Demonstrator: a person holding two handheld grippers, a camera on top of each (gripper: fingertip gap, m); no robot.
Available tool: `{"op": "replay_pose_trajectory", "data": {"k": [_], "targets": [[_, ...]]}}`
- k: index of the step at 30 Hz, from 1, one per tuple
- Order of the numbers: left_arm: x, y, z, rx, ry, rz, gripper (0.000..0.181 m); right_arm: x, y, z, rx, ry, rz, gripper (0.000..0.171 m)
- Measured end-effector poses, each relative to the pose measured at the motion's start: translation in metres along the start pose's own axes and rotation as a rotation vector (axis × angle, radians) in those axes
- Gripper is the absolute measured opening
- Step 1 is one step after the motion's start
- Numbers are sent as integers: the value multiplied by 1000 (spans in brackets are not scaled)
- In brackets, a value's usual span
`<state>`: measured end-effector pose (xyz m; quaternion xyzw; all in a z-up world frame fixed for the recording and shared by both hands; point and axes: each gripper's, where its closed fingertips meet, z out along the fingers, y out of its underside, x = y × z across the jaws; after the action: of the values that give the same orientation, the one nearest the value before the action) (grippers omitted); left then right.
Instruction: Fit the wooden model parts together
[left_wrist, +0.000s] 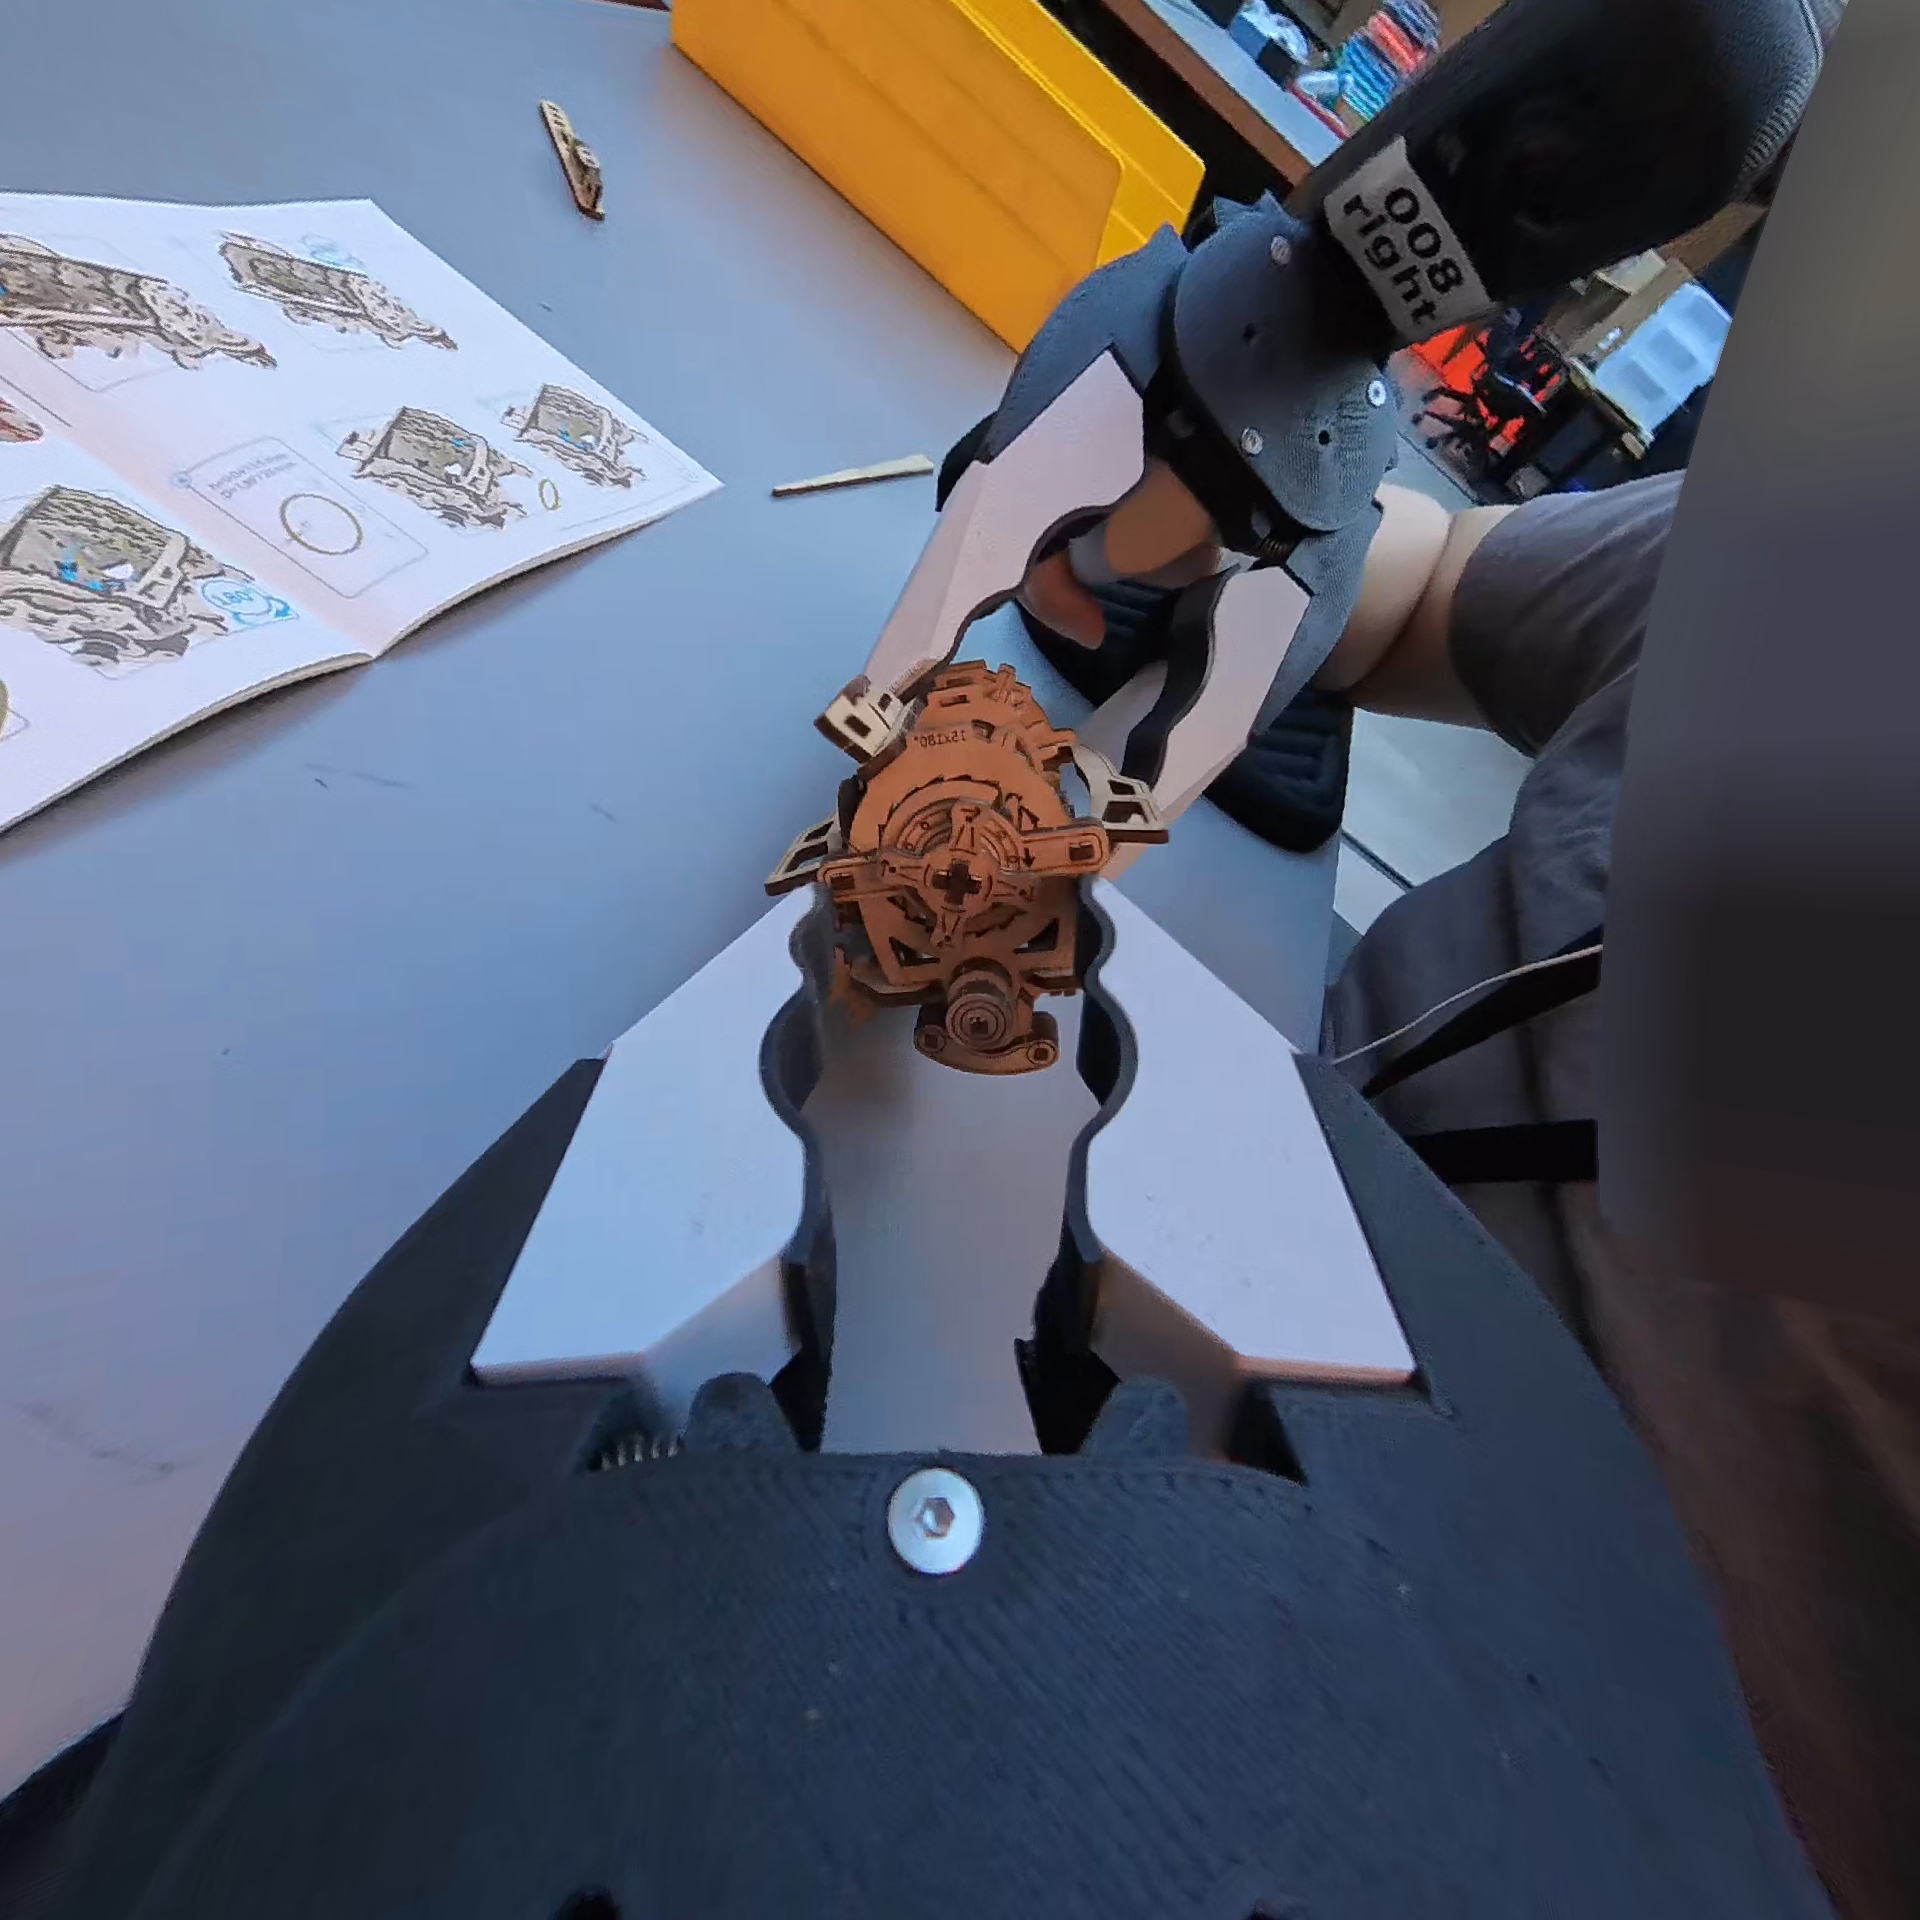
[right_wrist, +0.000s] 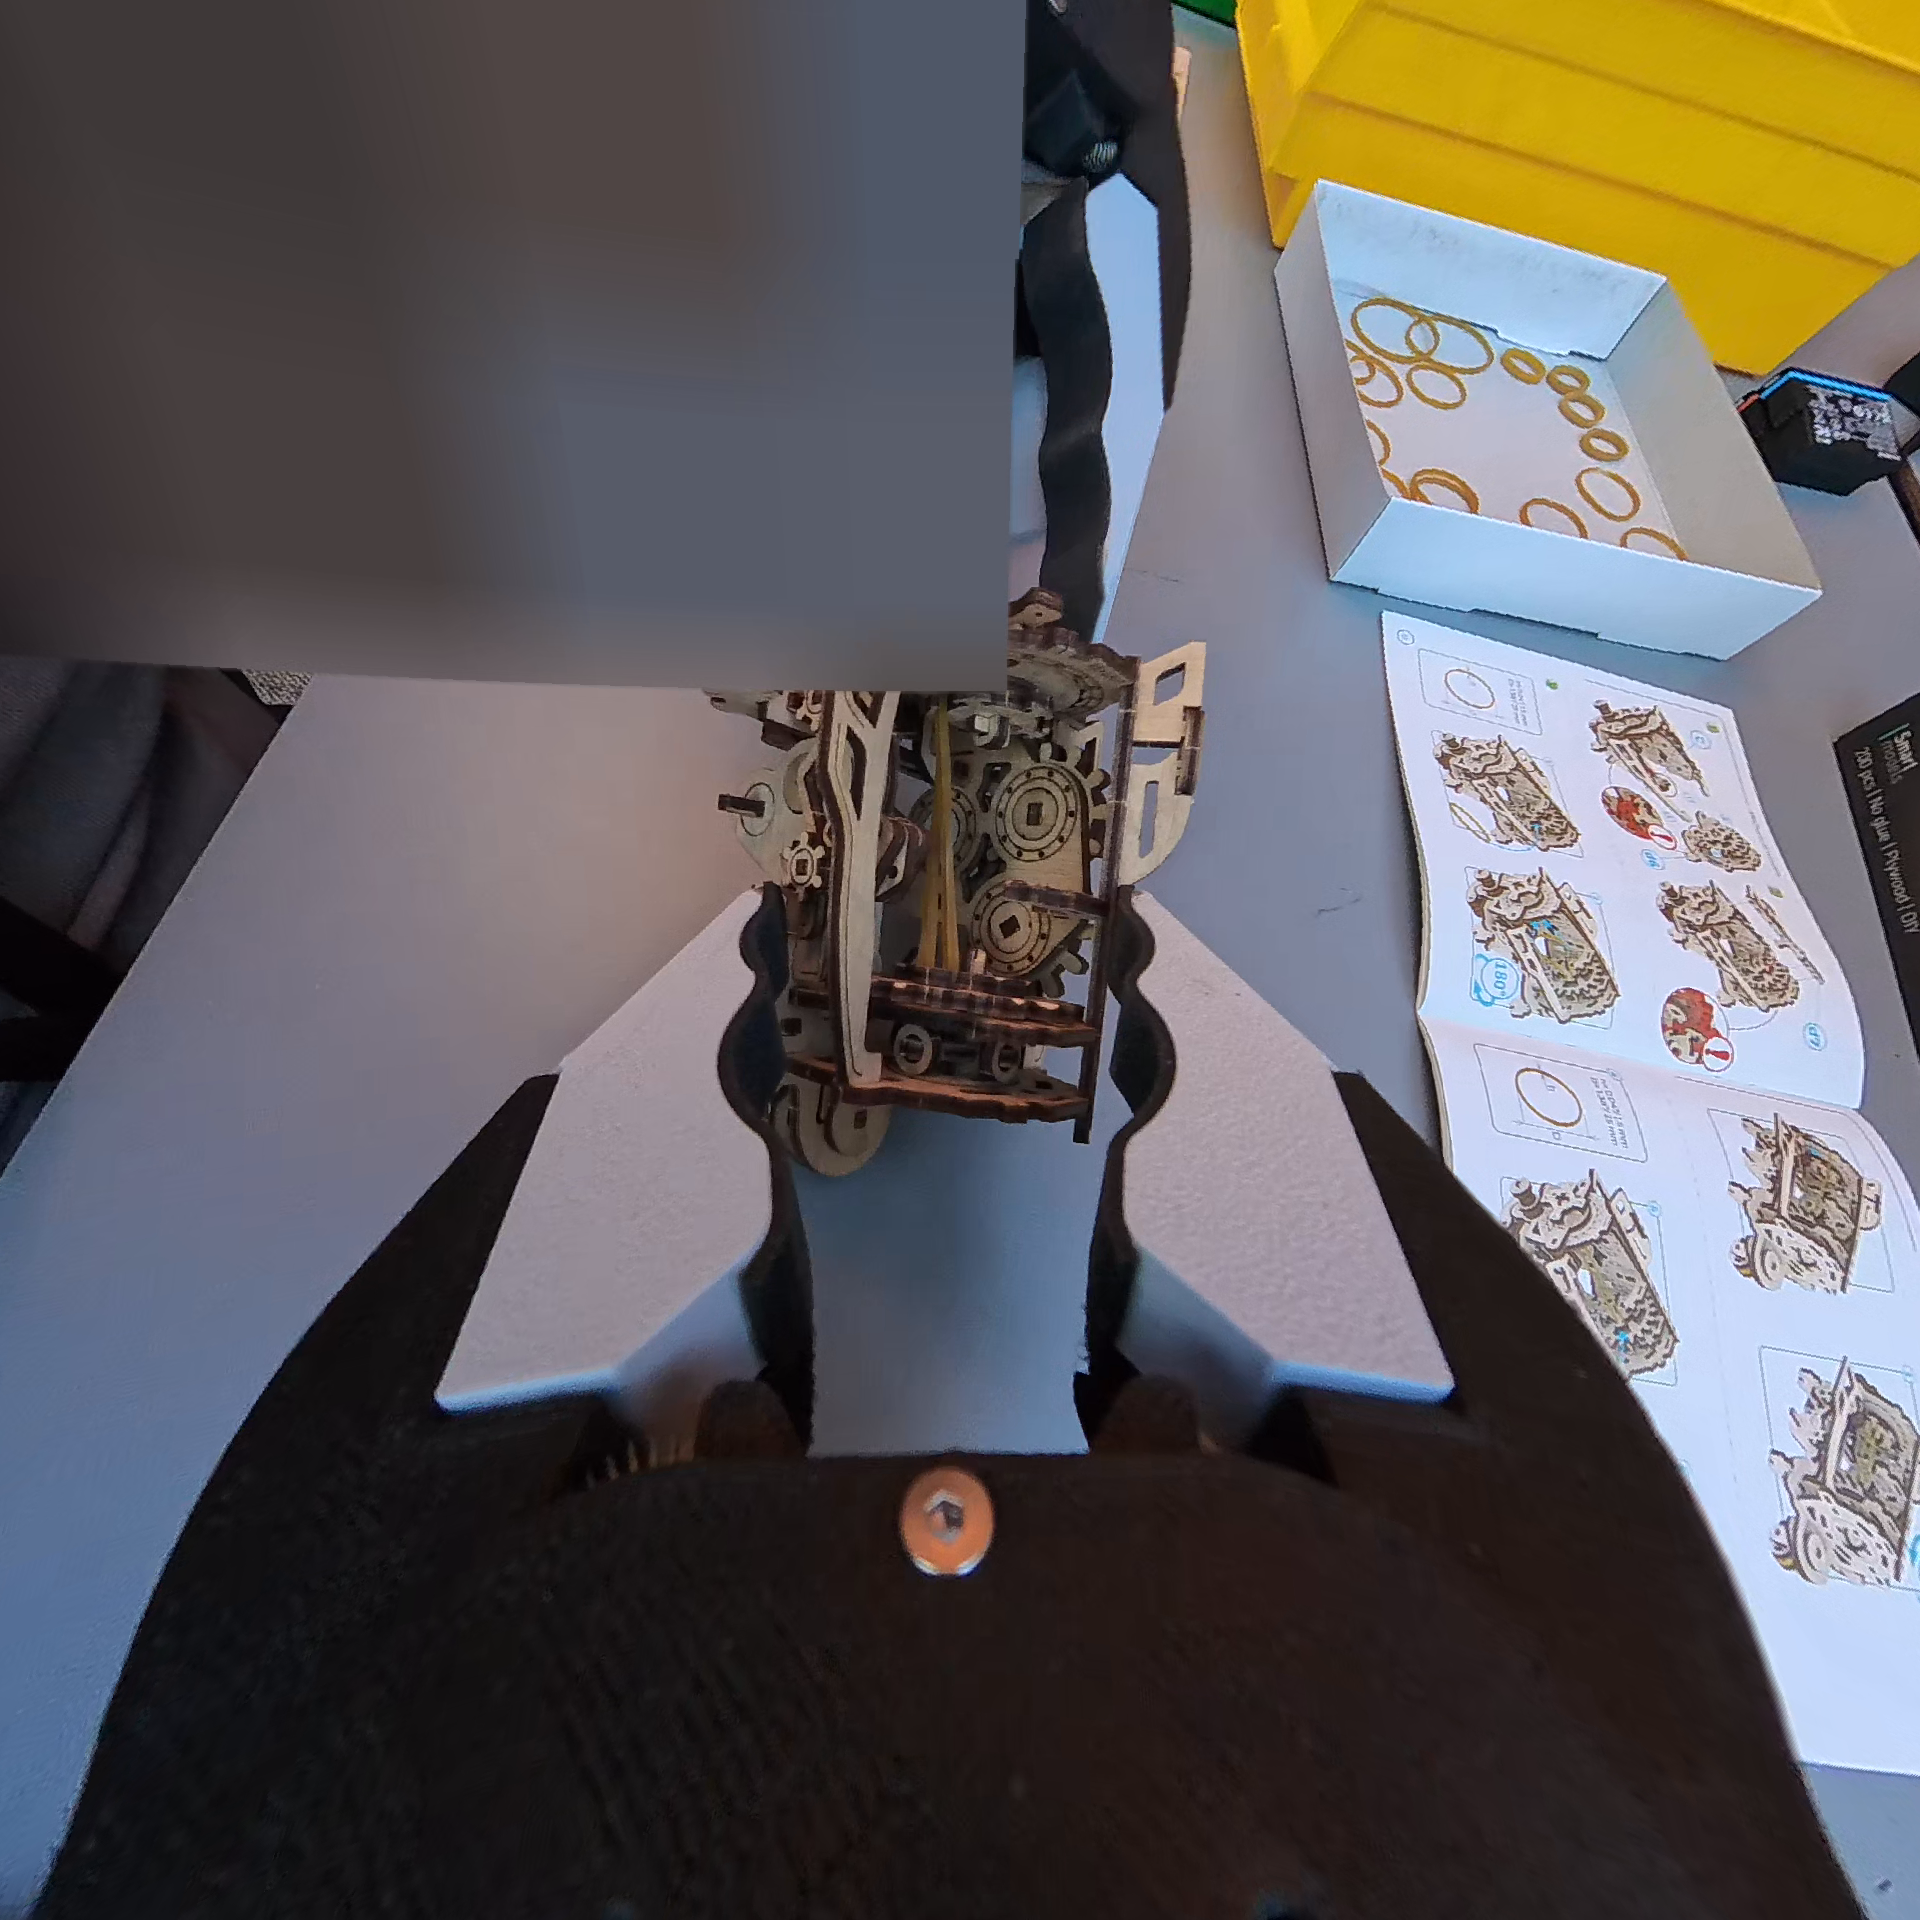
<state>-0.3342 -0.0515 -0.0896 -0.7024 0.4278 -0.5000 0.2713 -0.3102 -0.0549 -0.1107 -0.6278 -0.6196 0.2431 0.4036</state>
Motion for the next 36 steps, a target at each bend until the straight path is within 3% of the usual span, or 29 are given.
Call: {"op": "replay_pose_trajectory", "data": {"k": [4, 15, 20, 25, 36], "targets": [[3, 0, -1, 17, 28, -72, 26, 1, 1, -1, -6, 14, -17, 61], [5, 5, -2, 36, 16, -56, 19, -1, 1, -1, -18, 25, -71, 61], [6, 1, -11, 47, -30, 228, 48, 1, 2, -1, 1, -16, -63, 62], [-14, -3, -12, -24, -224, 659, 30, 5, 4, -4, 39, -88, -6, 62], [3, -5, 1, -63, -62, 722, 23, 4, 6, -6, 39, -90, -35, 62]]}}
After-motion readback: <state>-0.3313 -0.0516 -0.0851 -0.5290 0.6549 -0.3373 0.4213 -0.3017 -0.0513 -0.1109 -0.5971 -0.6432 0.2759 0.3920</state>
